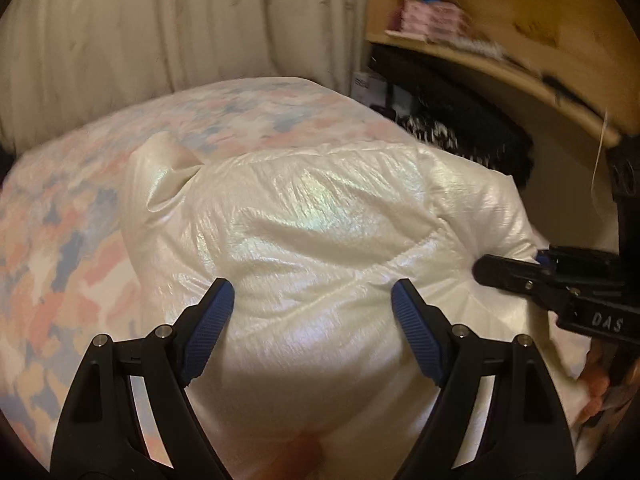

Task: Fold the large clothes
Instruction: 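Lay the rolled jacket down and press it with both grippers, then open both grippers and lift them off the folded white jacket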

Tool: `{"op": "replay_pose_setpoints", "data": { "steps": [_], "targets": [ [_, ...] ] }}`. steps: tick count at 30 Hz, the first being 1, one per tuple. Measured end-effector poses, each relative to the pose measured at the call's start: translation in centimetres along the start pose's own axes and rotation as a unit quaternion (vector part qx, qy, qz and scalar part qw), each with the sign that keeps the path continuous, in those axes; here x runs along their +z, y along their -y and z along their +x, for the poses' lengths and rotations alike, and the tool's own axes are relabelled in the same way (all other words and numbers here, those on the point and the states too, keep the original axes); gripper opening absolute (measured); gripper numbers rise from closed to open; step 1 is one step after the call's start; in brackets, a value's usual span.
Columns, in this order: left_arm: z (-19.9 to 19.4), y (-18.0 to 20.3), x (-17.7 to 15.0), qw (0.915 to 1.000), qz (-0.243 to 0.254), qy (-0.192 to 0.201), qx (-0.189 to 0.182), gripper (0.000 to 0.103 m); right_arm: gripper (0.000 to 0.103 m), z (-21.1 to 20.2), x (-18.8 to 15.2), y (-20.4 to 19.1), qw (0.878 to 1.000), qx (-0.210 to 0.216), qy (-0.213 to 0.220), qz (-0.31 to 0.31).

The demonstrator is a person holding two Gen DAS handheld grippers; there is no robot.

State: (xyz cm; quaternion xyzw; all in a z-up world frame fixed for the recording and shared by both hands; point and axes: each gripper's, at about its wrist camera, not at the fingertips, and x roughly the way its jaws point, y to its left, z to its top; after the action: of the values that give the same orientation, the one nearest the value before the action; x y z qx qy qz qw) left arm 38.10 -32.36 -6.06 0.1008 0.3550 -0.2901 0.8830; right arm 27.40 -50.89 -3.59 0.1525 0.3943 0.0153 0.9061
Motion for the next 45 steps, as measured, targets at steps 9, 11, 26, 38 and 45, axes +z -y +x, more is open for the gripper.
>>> {"op": "replay_pose_setpoints", "data": {
  "steps": [9,11,26,38,45],
  "targets": [
    [3.4,3.1,-1.2,0.9985,0.042,-0.012,0.033,0.100,0.031,4.4,-3.6,6.4,0.994,0.058,0.004,0.095],
    [4.1,2.9,-1.6,0.9985,0.040,-0.009,0.036,0.102,0.032,5.4,-4.1,6.7,0.994,0.056,0.005,0.098],
    [7.0,1.2,-3.8,0.9996,0.013,-0.005,0.025,0.102,0.033,8.0,-5.5,6.5,0.996,0.039,0.006,0.085],
    [7.5,2.3,-3.8,0.9984,0.027,-0.011,0.049,0.103,0.033,7.8,-5.7,5.2,0.996,0.026,-0.012,0.090],
    [6.0,2.5,-3.0,0.9978,0.021,-0.027,0.057,0.103,0.041,7.0,-4.3,3.3,0.997,-0.019,-0.045,0.067]
  ]
}}
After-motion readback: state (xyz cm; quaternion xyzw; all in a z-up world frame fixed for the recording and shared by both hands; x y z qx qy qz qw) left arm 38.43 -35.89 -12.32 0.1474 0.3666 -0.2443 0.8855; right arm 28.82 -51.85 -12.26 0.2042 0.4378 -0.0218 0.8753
